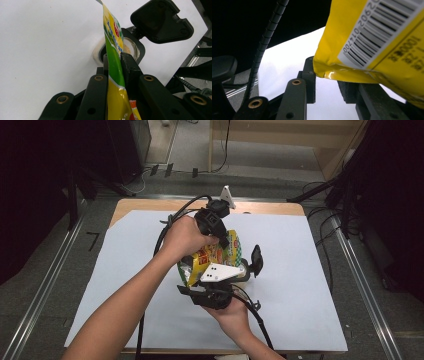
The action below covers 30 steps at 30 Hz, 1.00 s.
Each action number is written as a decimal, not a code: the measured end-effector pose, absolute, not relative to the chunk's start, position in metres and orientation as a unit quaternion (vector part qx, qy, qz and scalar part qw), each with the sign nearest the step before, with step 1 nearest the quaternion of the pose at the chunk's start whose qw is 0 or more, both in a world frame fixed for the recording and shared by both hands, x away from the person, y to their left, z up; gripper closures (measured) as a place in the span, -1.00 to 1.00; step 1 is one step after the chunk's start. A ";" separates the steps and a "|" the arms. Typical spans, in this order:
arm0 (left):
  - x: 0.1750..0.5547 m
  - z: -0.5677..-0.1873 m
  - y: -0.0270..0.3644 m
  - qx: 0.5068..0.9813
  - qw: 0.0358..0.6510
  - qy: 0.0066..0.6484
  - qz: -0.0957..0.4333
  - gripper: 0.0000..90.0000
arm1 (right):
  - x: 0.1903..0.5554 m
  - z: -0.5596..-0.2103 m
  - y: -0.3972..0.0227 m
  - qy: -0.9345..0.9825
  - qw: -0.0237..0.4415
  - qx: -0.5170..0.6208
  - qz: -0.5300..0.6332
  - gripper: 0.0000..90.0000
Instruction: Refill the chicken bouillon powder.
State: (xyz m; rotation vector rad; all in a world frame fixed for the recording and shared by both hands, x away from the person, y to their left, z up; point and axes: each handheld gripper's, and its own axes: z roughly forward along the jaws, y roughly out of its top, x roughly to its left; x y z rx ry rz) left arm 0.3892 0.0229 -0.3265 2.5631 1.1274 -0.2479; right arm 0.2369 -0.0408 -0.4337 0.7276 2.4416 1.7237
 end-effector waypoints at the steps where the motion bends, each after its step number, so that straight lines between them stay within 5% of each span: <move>1: 0.389 -0.326 0.023 0.899 0.164 0.396 -0.087 0.86 | 0.237 -0.434 -0.041 0.793 0.033 0.236 0.560 0.58; 30: 0.389 -0.327 0.022 0.901 0.163 0.393 -0.087 0.85 | 0.237 -0.434 -0.041 0.793 0.034 0.237 0.560 0.58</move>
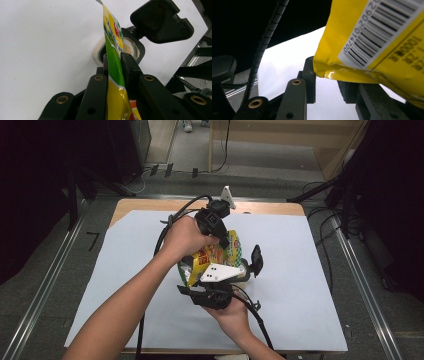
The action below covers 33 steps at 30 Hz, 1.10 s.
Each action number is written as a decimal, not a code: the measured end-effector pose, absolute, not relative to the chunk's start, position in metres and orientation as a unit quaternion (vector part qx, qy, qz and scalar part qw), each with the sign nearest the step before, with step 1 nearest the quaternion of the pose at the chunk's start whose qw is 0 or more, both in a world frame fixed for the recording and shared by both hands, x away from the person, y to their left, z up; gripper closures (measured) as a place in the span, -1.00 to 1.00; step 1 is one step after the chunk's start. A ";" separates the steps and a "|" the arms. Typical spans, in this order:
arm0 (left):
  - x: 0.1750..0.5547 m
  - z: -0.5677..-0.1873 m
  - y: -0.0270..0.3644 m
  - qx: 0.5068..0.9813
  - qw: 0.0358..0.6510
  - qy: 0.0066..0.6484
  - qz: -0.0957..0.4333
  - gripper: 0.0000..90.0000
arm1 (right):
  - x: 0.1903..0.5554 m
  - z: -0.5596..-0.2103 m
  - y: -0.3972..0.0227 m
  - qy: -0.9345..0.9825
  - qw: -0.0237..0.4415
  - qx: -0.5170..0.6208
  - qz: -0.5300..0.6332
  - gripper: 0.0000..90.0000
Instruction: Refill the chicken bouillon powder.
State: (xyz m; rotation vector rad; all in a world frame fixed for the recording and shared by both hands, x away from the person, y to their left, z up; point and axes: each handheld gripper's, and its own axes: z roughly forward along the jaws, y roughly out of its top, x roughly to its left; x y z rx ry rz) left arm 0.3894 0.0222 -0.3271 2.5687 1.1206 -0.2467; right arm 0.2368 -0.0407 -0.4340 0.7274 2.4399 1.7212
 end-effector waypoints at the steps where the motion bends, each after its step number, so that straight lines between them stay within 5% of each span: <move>1: 0.389 -0.327 0.022 0.900 0.164 0.394 -0.087 0.85 | 0.237 -0.434 -0.041 0.793 0.034 0.237 0.560 0.58; 33: 0.388 -0.327 0.021 0.901 0.164 0.392 -0.086 0.86 | 0.236 -0.436 -0.040 0.794 0.040 0.234 0.560 0.60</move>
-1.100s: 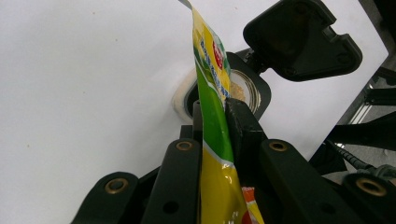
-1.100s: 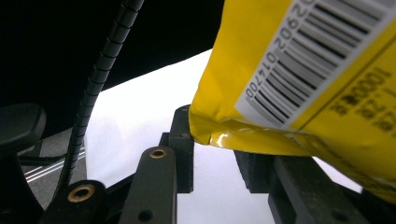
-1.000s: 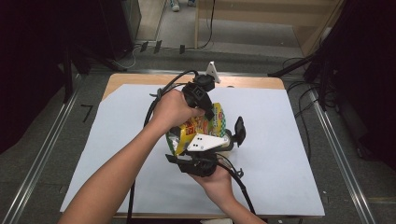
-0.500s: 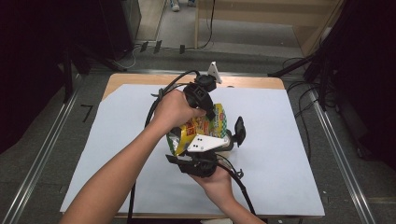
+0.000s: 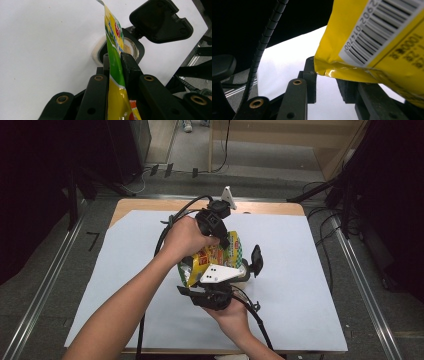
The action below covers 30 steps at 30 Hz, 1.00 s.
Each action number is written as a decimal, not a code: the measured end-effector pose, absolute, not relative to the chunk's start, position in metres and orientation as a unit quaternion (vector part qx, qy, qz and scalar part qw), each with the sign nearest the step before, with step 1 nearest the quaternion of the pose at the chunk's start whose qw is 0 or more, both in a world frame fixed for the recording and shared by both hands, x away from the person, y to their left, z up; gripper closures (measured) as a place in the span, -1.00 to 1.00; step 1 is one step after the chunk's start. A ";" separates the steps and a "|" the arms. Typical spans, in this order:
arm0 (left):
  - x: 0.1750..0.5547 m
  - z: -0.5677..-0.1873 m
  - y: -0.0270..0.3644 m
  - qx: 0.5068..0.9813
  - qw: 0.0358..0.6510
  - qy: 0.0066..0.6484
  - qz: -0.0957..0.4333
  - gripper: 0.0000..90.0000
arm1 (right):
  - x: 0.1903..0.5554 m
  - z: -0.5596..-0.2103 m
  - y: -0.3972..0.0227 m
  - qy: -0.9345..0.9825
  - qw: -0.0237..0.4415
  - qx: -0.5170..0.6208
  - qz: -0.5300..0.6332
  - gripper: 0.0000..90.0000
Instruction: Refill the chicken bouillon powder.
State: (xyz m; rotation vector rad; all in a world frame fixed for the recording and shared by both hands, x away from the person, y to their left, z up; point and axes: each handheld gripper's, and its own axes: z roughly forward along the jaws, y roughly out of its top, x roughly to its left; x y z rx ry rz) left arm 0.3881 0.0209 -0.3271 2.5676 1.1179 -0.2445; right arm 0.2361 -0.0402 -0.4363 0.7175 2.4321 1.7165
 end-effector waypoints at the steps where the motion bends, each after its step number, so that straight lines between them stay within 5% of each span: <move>1: 0.388 -0.327 0.021 0.901 0.164 0.392 -0.086 0.86 | 0.236 -0.436 -0.040 0.794 0.040 0.234 0.560 0.60; 30: 0.387 -0.329 0.024 0.900 0.168 0.392 -0.087 0.85 | 0.236 -0.439 -0.038 0.796 0.042 0.231 0.557 0.60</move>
